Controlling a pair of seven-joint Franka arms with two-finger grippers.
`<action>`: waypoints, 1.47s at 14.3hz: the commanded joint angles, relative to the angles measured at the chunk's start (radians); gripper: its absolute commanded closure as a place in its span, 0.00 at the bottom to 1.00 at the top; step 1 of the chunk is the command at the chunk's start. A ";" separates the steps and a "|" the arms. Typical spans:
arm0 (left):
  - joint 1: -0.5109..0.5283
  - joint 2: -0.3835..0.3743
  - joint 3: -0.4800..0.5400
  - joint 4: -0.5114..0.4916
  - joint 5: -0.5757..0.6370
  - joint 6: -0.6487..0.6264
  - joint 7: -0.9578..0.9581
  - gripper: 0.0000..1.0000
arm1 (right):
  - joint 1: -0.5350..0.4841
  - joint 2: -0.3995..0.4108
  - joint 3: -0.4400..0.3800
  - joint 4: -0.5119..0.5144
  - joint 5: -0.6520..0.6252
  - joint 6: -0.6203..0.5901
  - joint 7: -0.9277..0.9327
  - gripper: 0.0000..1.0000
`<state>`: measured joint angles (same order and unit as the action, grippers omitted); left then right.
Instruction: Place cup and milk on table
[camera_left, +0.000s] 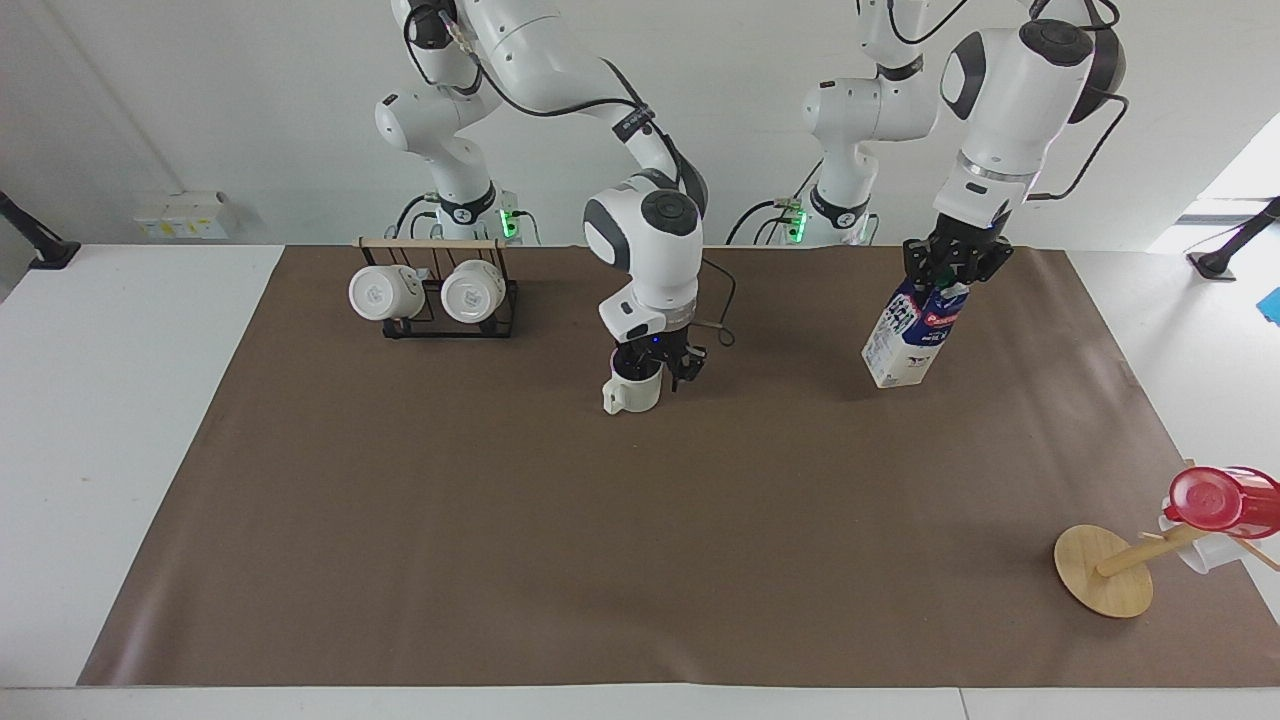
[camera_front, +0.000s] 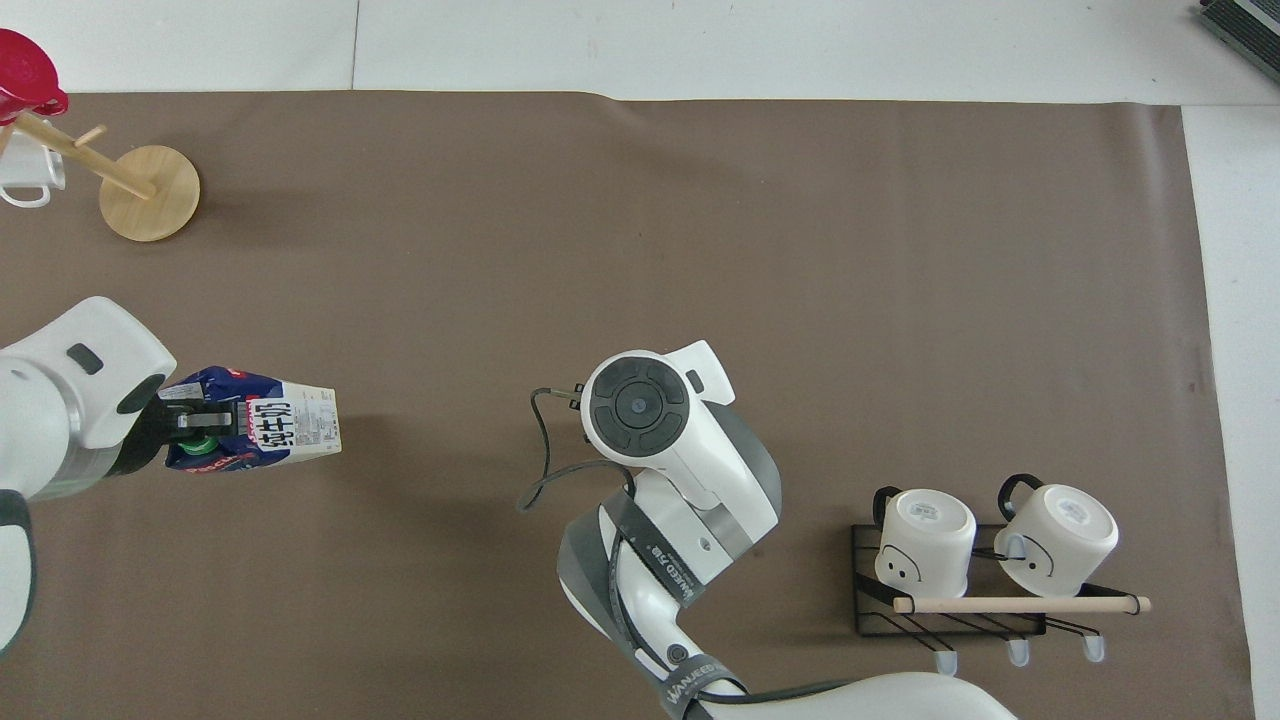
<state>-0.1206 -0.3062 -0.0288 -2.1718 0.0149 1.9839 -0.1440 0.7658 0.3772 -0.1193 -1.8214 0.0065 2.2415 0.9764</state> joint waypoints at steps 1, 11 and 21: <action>-0.028 0.015 -0.003 0.037 0.005 -0.039 -0.055 0.65 | 0.000 -0.040 -0.002 -0.013 -0.022 0.010 0.008 0.00; -0.111 0.016 -0.013 0.056 0.007 -0.045 -0.212 0.67 | -0.123 -0.244 -0.008 -0.012 -0.016 -0.195 -0.207 0.00; -0.307 0.125 -0.019 0.175 0.014 -0.068 -0.499 0.67 | -0.374 -0.397 -0.011 -0.010 -0.007 -0.427 -0.592 0.00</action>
<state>-0.3688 -0.2322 -0.0604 -2.0542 0.0148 1.9477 -0.5774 0.4547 0.0327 -0.1407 -1.8151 0.0018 1.8541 0.4737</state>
